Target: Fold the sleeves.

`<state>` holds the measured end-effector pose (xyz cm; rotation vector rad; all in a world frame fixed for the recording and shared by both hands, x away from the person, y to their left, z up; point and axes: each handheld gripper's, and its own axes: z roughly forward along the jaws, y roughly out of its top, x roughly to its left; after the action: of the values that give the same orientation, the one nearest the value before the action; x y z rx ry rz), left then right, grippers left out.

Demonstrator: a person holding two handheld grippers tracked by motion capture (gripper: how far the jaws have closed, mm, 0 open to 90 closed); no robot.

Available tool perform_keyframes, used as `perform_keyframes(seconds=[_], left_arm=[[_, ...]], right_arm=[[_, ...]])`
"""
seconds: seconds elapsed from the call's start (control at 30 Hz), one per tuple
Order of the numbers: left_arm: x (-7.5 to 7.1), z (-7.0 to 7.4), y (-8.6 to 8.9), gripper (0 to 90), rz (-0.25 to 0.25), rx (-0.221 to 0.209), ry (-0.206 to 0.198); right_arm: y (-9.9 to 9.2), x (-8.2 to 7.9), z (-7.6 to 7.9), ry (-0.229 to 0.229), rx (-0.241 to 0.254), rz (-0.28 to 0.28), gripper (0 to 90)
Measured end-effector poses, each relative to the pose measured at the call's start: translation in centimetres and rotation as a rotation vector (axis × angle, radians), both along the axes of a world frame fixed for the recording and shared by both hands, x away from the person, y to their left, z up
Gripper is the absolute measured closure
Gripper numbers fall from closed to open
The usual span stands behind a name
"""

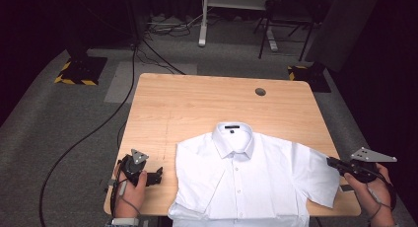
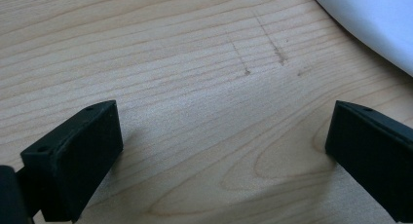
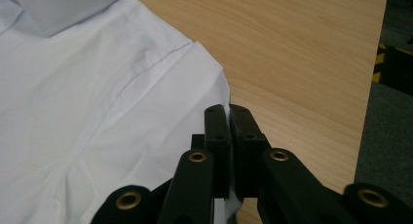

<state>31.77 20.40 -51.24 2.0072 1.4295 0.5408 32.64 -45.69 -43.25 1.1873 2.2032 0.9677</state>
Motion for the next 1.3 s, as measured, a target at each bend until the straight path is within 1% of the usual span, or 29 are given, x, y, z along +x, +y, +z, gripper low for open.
perform_keyframes(seconds=[0.17, 0.4, 0.53, 0.73, 0.8, 0.9, 1.3], left_arm=[[0.0, 0.0, 0.0, 0.0, 0.0, 0.0, 0.0], [0.0, 0.0, 0.0, 0.0, 0.0, 0.0, 0.0], [0.0, 0.0, 0.0, 0.0, 0.0, 0.0, 0.0], [0.0, 0.0, 0.0, 0.0, 0.0, 0.0, 0.0], [0.0, 0.0, 0.0, 0.0, -0.001, 0.0, -0.001], [0.0, 0.0, 0.0, 0.0, 0.0, 0.0, 0.0], [0.0, 0.0, 0.0, 0.0, 0.0, -0.001, 0.0]], right_arm=[[0.9, -0.3, 1.5, -0.034, 0.009, 0.027, 87.4], [2.5, -0.6, 3.1, -0.063, 0.017, 0.078, 87.3], [3.7, -0.8, 3.9, -0.077, 0.016, 0.115, 87.3], [5.6, -1.0, 4.9, -0.084, 0.021, 0.169, 87.2], [6.2, -1.0, 5.1, -0.086, 0.03, 0.18, 87.3], [7.0, -0.8, 5.3, -0.082, 0.03, 0.196, 87.2], [10.3, -0.1, 5.6, -0.07, 0.034, 0.26, 87.1]])
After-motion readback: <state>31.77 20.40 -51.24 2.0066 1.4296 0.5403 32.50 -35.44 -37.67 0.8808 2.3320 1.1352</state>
